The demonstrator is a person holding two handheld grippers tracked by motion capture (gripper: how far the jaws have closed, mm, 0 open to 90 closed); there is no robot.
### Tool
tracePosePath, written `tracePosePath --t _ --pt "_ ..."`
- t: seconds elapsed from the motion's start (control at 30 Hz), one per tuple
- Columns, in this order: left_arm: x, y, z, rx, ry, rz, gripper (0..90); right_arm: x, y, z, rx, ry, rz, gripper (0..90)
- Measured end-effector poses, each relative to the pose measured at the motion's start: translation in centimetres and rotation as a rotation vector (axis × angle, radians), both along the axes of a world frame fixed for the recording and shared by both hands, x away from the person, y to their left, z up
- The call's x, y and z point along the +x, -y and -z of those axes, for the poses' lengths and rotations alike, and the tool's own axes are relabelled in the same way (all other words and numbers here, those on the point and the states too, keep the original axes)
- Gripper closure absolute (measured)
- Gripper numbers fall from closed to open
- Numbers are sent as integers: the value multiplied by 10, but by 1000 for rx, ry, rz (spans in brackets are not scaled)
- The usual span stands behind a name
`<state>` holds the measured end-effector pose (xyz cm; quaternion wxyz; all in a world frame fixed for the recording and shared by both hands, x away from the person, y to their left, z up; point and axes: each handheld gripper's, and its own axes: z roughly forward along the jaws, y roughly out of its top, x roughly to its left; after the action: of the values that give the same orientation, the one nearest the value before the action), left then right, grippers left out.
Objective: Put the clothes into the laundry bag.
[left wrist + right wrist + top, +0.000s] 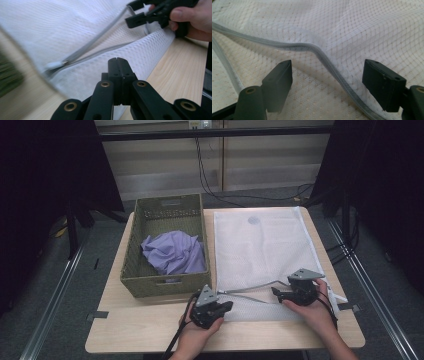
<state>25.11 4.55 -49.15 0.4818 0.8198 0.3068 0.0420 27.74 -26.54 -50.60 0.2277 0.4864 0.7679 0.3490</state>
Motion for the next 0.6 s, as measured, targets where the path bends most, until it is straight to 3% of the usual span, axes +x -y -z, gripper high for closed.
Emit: tracePosePath --t 0.07,0.2,0.33,0.37,0.4,0.47,0.6 --pt "2 10 5 18 -21 25 900 1 -1 2 -4 4 10 247" --pt "3 22 15 65 -52 25 900 4 -2 3 -14 2 39 252" --pt "3 23 16 120 -59 14 900 7 -3 4 -28 -10 43 262" --pt "4 23 16 103 -71 3 900 7 -5 4 -30 -13 50 275" --pt "5 22 15 114 -76 9 900 9 -4 4 -34 -10 38 293" --pt "6 21 16 110 -82 11 900 10 -4 3 -17 -24 37 389" --pt "6 18 15 113 -84 7 900 13 -4 -5 -33 -37 30 720"
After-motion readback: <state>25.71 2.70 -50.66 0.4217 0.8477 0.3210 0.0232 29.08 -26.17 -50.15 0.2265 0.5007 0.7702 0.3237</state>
